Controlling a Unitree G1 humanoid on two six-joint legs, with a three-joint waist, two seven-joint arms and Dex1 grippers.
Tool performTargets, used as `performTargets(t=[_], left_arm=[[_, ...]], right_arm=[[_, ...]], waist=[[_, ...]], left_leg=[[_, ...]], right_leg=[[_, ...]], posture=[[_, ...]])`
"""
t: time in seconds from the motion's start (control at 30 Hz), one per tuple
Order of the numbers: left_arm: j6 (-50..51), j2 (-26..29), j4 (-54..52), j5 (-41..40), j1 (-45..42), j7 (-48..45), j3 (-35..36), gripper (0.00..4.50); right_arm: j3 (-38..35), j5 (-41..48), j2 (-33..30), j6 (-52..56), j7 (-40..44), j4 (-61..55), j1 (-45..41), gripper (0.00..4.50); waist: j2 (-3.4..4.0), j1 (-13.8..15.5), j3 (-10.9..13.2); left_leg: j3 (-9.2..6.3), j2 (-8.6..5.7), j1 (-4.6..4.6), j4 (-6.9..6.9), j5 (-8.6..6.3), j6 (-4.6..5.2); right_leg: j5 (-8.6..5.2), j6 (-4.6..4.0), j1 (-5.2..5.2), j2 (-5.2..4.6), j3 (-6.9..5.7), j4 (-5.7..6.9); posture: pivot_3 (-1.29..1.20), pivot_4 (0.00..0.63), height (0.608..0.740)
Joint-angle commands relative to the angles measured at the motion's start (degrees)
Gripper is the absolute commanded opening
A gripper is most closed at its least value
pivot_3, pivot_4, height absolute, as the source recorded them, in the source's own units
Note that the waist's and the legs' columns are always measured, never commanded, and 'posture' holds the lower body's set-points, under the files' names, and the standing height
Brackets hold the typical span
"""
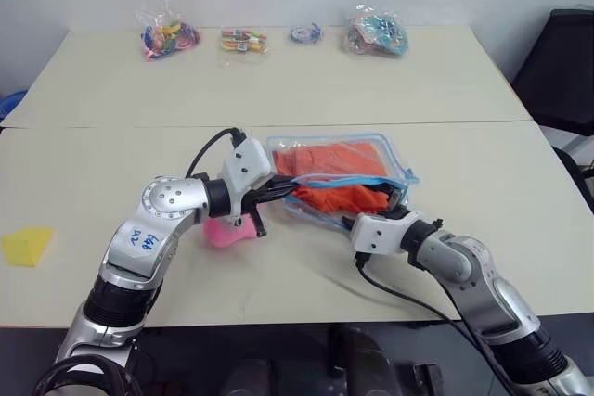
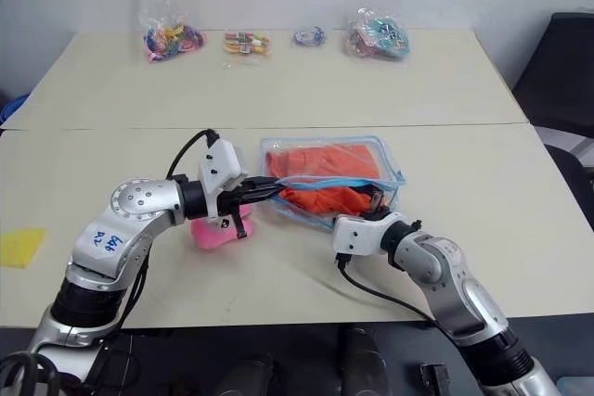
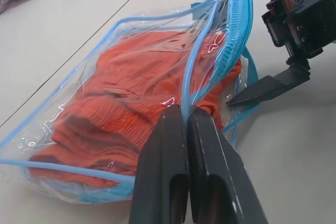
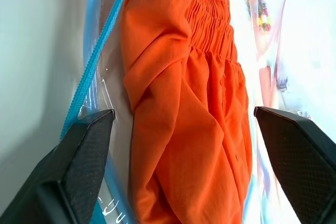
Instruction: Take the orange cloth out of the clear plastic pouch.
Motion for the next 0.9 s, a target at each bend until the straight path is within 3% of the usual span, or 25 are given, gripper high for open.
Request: performTargets(t=[0.03, 0.23, 0.33, 0.43, 0.67, 0.9], left_arm=[[-0.2, -0.5, -1.6, -0.6, -1.9, 0.1, 0.6, 0.00], [0.0, -0.8, -1.3, -0.7, -2.4, 0.4, 0.5, 0.00], [0.0, -0.9, -1.1, -0.5, -2.6, 0.6, 0.4, 0.00], [-0.1, -1.2, -0.5, -0.3, -2.9, 1.1, 0.7, 0.00], [-0.2, -2.7, 1.8, 0.4, -3.9, 2.8, 0.7, 0.00], [-2.6, -4.5, 7.2, 4.1, -6.6, 4.7, -1.3, 0.00]], right_arm=[[1.8, -3.5, 1.6, 1.0, -1.4, 5.9, -2.4, 4.48], [5.6, -7.8, 4.1, 0.2, -3.1, 14.4, -8.7, 4.48], [6.1, -7.2, 3.8, -0.5, -1.7, 14.6, -9.1, 3.59], [6.4, -7.3, 2.6, -1.7, -0.2, 13.6, -8.3, 2.38], [6.8, -7.8, 0.1, -4.6, 2.5, 11.4, -7.3, 0.02], [7.1, -9.7, -3.1, -8.5, 3.9, 7.0, -5.5, 0.02]], waist=[[-0.03, 0.0, 0.0], [-0.07, -0.1, -0.1], [-0.10, 0.0, -0.1], [-0.10, 0.1, -0.1], [-0.11, 0.1, -0.1], [-0.13, 0.3, -0.1]], left_leg=[[0.00, 0.00, 0.01, 0.00, 0.00, 0.00], [0.05, 0.02, 0.04, 0.00, 0.00, -0.01], [0.03, 0.02, 0.03, 0.02, 0.00, -0.01], [0.03, 0.02, 0.03, 0.02, 0.01, -0.01], [0.00, 0.01, 0.01, 0.01, 0.01, -0.01], [-0.05, 0.00, 0.01, -0.01, 0.01, -0.01]], right_leg=[[0.00, 0.00, 0.01, 0.01, 0.01, 0.01], [0.01, -0.02, 0.00, 0.02, 0.08, 0.05], [0.01, -0.02, 0.00, 0.02, 0.07, 0.04], [0.01, -0.01, 0.00, 0.02, 0.08, 0.04], [0.02, -0.01, 0.01, 0.02, 0.05, 0.00], [0.02, 0.00, 0.01, 0.02, 0.02, -0.04]], posture=[[0.00, 0.150, 0.740], [0.00, 0.150, 0.740], [0.00, 0.150, 0.740], [0.00, 0.150, 0.740], [0.00, 0.150, 0.740], [0.00, 0.150, 0.740]])
